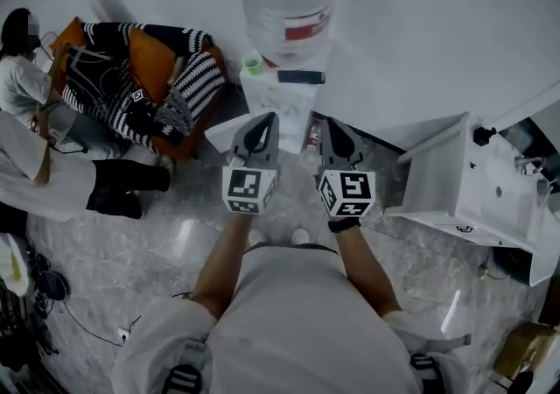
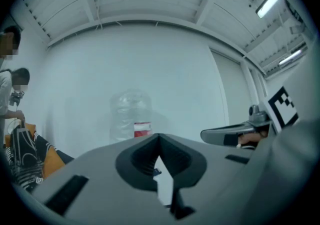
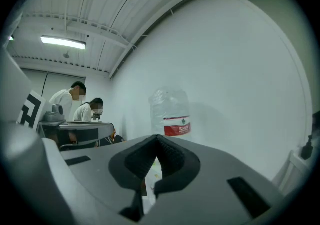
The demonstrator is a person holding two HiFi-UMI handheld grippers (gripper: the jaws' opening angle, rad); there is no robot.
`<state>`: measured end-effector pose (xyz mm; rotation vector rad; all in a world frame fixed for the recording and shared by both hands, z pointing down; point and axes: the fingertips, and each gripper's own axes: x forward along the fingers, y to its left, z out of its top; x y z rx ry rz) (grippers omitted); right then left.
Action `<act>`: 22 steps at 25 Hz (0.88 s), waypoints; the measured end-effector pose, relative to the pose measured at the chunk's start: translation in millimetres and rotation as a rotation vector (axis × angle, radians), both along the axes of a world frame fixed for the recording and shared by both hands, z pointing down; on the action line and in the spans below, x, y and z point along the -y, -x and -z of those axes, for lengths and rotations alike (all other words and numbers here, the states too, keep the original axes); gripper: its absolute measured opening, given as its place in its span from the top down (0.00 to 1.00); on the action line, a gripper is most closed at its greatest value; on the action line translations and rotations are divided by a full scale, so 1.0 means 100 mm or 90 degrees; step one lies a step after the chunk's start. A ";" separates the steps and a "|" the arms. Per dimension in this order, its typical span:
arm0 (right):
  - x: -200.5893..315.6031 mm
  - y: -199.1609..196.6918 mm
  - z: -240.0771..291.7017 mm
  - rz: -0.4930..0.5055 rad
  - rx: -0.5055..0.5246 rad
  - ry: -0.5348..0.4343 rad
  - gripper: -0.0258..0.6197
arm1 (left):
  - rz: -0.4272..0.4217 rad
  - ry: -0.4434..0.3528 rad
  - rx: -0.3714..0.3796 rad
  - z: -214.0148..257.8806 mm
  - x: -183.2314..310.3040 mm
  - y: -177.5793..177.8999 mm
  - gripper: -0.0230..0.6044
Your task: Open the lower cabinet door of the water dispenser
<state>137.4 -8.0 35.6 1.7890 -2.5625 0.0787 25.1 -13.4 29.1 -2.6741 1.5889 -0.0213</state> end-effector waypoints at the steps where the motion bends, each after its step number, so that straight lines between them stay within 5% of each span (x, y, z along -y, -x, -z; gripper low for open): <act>1: -0.01 0.01 0.03 -0.002 -0.002 -0.006 0.95 | -0.002 -0.009 -0.001 0.05 -0.01 -0.02 0.94; 22: -0.11 -0.10 0.06 -0.024 -0.007 -0.015 0.95 | -0.037 0.012 -0.043 0.05 -0.05 -0.21 0.94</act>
